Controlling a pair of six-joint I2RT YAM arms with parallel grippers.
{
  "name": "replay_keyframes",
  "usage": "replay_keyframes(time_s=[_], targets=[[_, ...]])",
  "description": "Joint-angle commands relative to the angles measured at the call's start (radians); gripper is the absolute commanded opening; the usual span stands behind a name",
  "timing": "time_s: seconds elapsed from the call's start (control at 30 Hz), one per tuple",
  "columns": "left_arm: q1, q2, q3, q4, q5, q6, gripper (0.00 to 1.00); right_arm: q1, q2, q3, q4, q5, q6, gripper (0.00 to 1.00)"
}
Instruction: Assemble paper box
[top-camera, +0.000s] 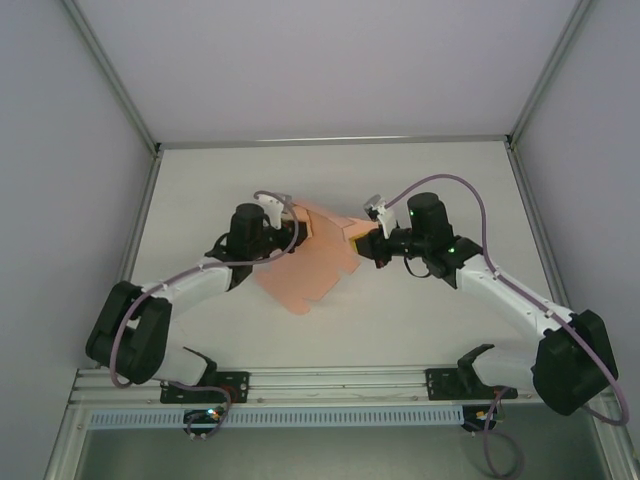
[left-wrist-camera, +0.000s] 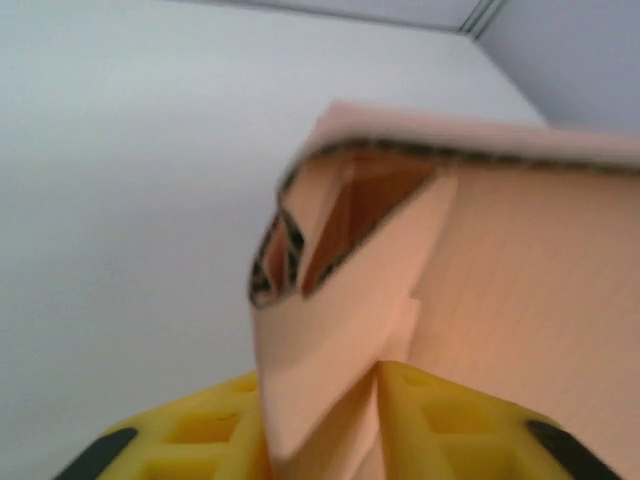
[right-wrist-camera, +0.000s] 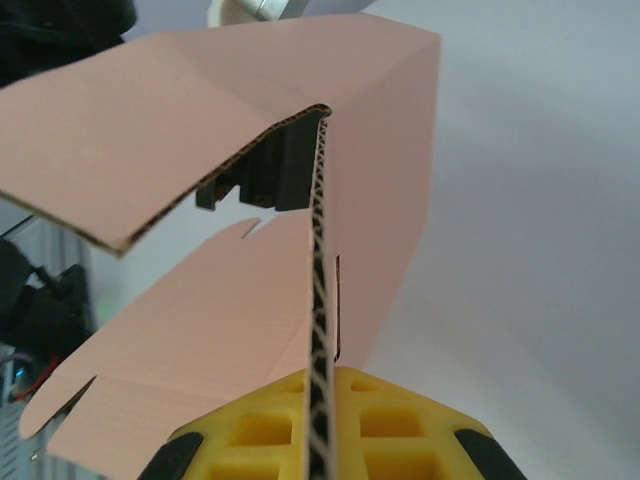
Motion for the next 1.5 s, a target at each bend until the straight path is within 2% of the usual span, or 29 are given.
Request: replay_keyframes(time_s=[0.0,0.2,0.47,0.6,0.67,0.77,0.83,0.93,1.07,1.2,1.27,1.4,1.47], targets=[[0.037,-0.044,-0.029,0.146,0.137,0.007,0.34,0.002,-0.042,-0.007,-0.018,-0.133,-0.036,0.00],[0.063,-0.043,-0.044,0.194,0.263,0.026,0.37,0.003,-0.090,-0.019,0.015,-0.198,-0.034,0.00],[0.088,0.019,-0.077,0.417,0.459,-0.010,0.46,0.002,-0.082,0.004,-0.010,-0.280,-0.039,0.00],[0.094,0.050,-0.062,0.453,0.556,-0.022,0.46,0.000,-0.086,0.004,-0.003,-0.296,-0.040,0.00],[0.119,0.069,-0.053,0.457,0.609,-0.020,0.50,0.001,-0.088,0.005,0.000,-0.317,-0.043,0.00],[0.139,0.087,-0.050,0.446,0.646,-0.016,0.51,-0.001,-0.091,0.007,-0.005,-0.331,-0.045,0.00],[0.151,0.099,-0.050,0.447,0.650,-0.021,0.45,-0.004,-0.098,0.010,-0.011,-0.333,-0.049,0.00],[0.157,0.115,-0.052,0.486,0.684,-0.058,0.43,-0.003,-0.103,0.016,-0.043,-0.313,-0.069,0.00],[0.157,0.118,-0.073,0.591,0.706,-0.115,0.51,-0.012,-0.098,0.011,-0.056,-0.297,-0.075,0.00],[0.155,0.093,-0.066,0.517,0.706,-0.096,0.64,-0.027,-0.087,0.005,-0.053,-0.278,-0.071,0.00],[0.158,0.072,-0.073,0.489,0.710,-0.080,0.71,-0.034,-0.088,0.002,-0.049,-0.276,-0.069,0.00],[0.171,0.011,-0.106,0.446,0.713,-0.056,0.99,-0.054,-0.091,0.002,-0.047,-0.279,-0.068,0.00],[0.177,-0.021,-0.119,0.417,0.716,-0.046,1.00,-0.063,-0.092,0.004,-0.045,-0.294,-0.067,0.00]])
